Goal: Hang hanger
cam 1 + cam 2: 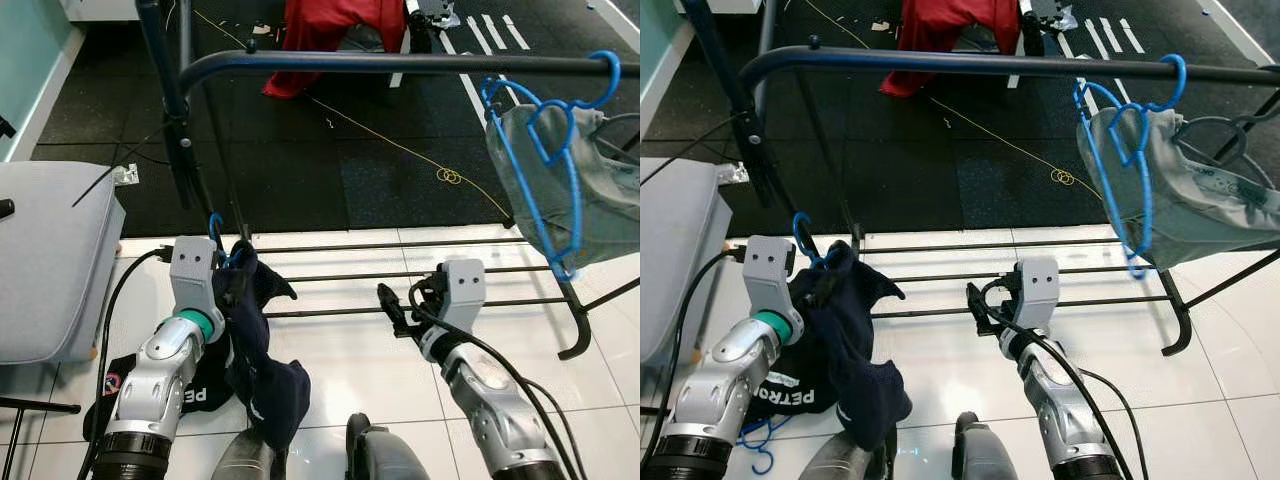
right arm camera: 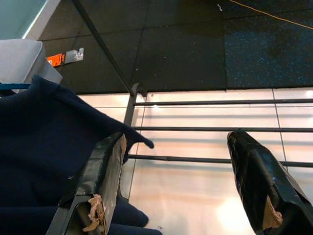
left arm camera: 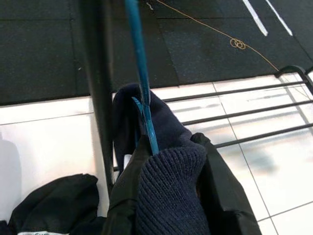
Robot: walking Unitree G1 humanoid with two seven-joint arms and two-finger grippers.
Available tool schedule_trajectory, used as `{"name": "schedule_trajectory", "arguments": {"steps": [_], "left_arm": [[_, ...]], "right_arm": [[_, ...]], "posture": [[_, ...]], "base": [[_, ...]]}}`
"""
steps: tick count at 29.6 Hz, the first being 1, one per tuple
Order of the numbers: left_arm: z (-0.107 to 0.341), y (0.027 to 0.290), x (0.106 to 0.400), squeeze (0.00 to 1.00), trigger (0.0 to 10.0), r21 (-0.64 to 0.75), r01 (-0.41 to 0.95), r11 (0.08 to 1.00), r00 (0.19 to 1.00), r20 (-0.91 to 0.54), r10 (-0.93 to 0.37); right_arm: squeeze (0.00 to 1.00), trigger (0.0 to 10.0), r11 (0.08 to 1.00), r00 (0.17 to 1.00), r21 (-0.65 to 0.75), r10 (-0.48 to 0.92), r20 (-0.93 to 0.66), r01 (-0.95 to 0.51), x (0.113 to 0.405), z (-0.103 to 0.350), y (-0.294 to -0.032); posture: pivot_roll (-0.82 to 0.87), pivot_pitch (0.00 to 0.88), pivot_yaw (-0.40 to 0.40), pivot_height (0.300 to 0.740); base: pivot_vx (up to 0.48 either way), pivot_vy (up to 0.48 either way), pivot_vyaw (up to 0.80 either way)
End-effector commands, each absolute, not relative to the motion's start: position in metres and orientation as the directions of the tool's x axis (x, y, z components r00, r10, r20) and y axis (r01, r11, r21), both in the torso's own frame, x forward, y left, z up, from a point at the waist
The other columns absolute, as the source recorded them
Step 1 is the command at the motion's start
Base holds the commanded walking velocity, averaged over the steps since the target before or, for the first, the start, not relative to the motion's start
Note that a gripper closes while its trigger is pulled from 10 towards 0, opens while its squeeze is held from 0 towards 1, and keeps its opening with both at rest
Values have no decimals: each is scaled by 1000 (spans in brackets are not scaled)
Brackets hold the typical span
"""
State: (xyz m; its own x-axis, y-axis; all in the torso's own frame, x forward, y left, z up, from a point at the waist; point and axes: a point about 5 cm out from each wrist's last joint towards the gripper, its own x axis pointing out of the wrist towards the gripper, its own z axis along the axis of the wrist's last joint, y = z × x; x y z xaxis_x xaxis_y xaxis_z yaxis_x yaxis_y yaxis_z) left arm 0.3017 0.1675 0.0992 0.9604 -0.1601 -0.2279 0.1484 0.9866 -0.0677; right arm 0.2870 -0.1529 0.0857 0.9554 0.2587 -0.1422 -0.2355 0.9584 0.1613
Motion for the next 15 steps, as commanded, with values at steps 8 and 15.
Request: {"name": "schedule_trajectory", "arguments": {"steps": [8,15], "left_arm": [[92,153,298,0,10000,-79,205,976,938,-270,-219],[90,156,301,0,10000,-29,171,985,941,-293,-172]], "right_arm": [[0,10000,959,948,152,266,-173,-241,283,75,-148],[0,10000,963,956,157,243,-166,-217,286,76,-150]], "posture": [[-56,152,34,740],[-56,144,41,740]], "base": [[0,0,0],[0,0,0]]}}
